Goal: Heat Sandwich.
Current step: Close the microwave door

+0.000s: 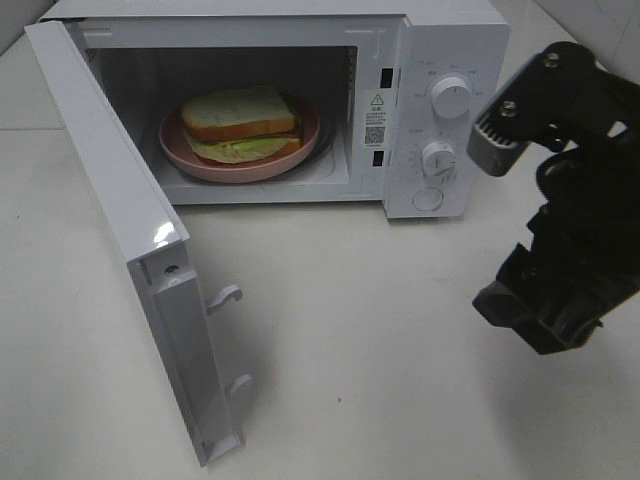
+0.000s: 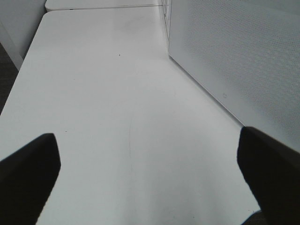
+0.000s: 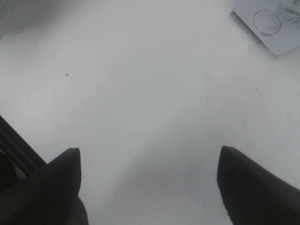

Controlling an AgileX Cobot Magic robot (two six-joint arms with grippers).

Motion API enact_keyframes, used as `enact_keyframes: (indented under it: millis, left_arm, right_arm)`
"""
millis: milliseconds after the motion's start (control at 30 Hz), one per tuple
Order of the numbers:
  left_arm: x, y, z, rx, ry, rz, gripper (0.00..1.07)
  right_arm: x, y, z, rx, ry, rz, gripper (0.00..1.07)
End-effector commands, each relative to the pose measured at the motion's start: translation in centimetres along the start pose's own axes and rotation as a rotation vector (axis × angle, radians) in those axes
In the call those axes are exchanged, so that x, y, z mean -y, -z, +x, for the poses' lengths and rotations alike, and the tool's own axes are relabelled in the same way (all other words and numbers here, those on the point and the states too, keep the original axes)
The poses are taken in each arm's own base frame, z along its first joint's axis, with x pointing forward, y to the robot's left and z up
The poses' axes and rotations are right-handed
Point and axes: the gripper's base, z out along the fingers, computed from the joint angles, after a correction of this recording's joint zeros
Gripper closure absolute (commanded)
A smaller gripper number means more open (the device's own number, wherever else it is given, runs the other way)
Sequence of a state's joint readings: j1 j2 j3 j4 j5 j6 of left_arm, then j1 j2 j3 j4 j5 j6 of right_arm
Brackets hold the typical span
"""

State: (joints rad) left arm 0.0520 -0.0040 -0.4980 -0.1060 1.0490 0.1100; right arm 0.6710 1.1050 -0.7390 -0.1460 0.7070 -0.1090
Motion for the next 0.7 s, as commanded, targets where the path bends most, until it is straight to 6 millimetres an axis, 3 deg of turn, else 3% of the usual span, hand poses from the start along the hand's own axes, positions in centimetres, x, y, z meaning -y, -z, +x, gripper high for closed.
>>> enact_keyframes:
  millis: [33,367,700]
  left_arm:
    - [0.1,0.3,0.2,0.037,0.003,0.0,0.09]
    - [0.1,0.3,0.2,0.037,0.003,0.0,0.09]
    - [0.1,0.3,0.2,0.037,0.003,0.0,0.09]
  right_arm:
    - [0.0,1.1,1.1,-0.031,-0.03,0.0,0.31]
    - [-0.2,3.1,3.2,-0.128,-0.055,-0.006,0.31]
    - [-1.0,3.4,4.5,-0.104,-0.102,-0.063,0.31]
